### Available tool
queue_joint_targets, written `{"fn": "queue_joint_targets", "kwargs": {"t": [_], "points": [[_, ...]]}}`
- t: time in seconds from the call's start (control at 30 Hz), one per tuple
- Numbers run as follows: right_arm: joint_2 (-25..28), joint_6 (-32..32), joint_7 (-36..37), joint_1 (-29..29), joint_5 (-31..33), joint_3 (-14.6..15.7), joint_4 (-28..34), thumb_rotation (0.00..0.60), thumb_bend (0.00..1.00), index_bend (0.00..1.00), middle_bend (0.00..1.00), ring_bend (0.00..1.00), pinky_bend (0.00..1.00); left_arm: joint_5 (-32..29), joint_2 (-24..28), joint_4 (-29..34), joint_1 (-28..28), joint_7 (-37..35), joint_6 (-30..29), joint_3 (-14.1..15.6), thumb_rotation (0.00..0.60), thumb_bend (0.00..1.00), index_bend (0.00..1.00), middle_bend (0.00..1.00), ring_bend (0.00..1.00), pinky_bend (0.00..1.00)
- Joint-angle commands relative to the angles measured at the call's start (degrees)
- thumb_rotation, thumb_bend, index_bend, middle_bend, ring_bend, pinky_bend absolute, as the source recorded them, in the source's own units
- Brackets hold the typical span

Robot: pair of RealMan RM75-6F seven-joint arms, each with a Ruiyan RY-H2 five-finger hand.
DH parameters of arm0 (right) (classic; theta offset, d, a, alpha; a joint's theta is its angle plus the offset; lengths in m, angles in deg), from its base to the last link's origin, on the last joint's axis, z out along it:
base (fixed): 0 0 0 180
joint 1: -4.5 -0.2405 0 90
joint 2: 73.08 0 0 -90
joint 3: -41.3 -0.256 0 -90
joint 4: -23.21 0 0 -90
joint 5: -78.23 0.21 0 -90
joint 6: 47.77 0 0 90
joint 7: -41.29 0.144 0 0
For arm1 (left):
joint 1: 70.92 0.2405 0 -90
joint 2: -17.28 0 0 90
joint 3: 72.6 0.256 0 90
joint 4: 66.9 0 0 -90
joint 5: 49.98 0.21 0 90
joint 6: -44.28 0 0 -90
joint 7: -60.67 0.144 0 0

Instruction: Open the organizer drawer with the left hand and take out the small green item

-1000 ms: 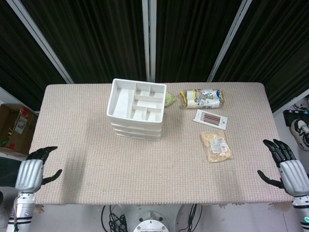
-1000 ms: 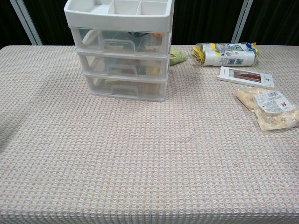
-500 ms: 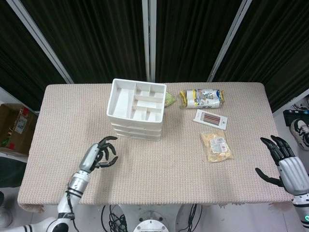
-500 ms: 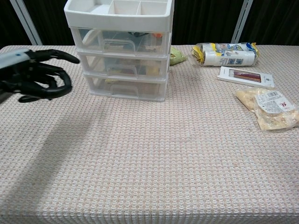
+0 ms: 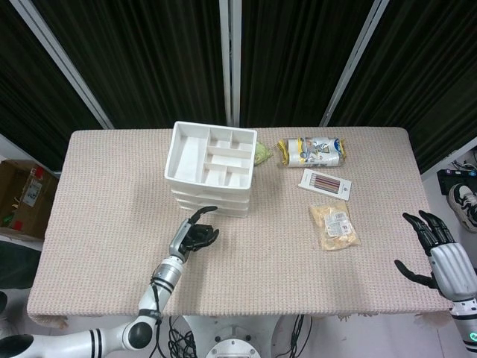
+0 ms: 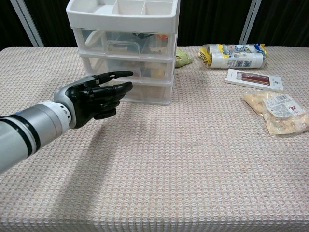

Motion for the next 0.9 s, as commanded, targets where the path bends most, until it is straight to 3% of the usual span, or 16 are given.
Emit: {"fn": "queue_joint_targets", "kwargs": {"t": [0.03,0.53,0.9], "points": [[0.0,0.0,-0.1,0.1,0.1,0.1,0.1,0.600,0.18,0.00,0.13,0.00,0.06,-1.7,-2.0,-1.4,-0.3,-2.0,0.6,-1.4,0.600,0.37,0.19,0.83,0.91,1.00],[0.1,0.1,0.1,0.8,1.0,0.4,-0.2,0.600,0.18,0.00,0.14,0.00,0.06,-3.9,-2.9,-2.4,0.0,-6.6,4.3,-4.8,0.600,0.37,0.20,0.82,0.91,1.00],[0.0,-0.4,0.2,0.9,1.4,0.4,-0.3,0.600,0.18,0.00,0.14,0.00,0.06,-4.8,-2.5,-3.5,-0.5,-10.3,8.5,-7.2,0.600,0.39,0.30,0.82,0.91,1.00]]}}
